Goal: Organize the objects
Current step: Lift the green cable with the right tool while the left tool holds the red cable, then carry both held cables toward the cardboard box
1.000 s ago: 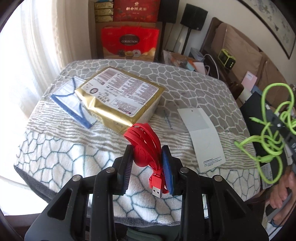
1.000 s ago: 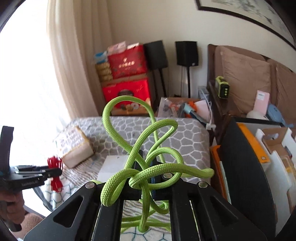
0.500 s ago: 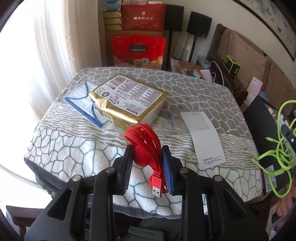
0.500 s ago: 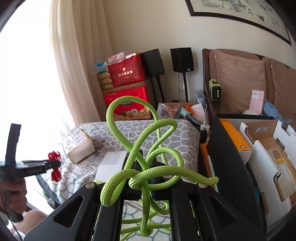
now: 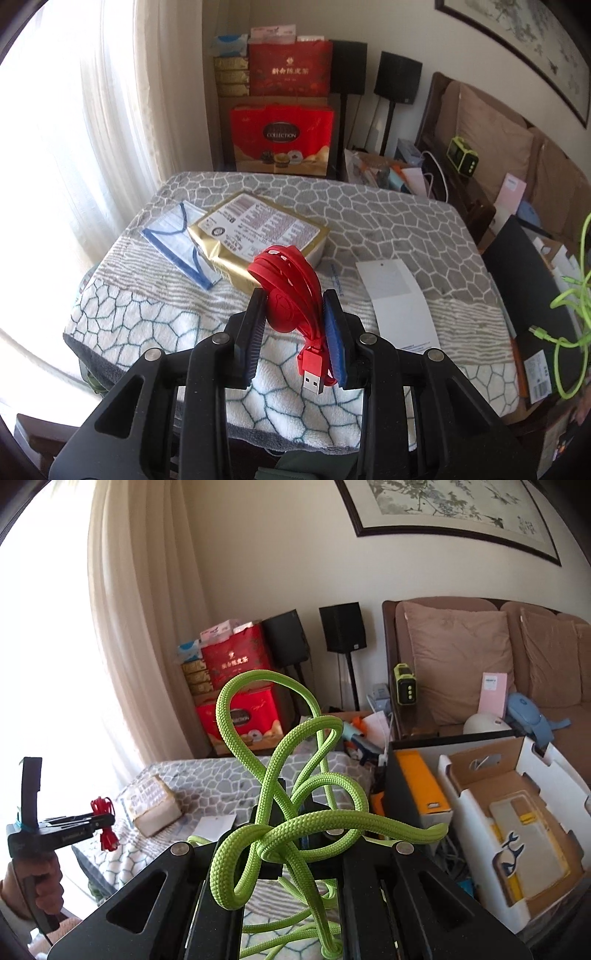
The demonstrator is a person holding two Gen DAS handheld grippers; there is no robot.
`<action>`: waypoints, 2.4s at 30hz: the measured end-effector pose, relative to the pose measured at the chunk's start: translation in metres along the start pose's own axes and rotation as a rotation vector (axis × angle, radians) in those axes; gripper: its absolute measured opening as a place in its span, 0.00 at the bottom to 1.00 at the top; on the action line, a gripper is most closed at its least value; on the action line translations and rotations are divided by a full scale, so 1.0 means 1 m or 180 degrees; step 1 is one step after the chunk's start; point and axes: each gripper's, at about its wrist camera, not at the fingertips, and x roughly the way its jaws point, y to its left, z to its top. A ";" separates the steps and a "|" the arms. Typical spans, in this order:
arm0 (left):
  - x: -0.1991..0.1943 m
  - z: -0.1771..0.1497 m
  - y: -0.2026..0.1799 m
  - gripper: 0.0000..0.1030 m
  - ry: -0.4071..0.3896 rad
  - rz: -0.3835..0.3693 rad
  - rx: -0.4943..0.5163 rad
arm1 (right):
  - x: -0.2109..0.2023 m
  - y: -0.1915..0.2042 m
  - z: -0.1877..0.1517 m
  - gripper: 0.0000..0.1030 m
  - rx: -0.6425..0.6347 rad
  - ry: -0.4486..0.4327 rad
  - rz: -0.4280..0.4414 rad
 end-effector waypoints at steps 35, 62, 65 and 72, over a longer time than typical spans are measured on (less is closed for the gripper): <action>-0.022 0.019 -0.055 0.27 -0.0628 -0.0475 0.0161 | -0.008 -0.008 0.010 0.05 -0.0056 0.0000 0.0008; -0.015 0.025 -0.079 0.28 -0.0581 -0.0517 0.0196 | -0.011 -0.024 0.010 0.05 -0.0088 -0.0004 -0.0193; -0.019 0.026 -0.085 0.28 -0.0612 -0.0520 0.0251 | -0.011 -0.023 0.009 0.05 -0.0127 -0.0008 -0.0270; -0.021 0.027 -0.089 0.28 -0.0622 -0.0559 0.0271 | -0.014 -0.027 0.009 0.06 -0.0125 -0.0015 -0.0295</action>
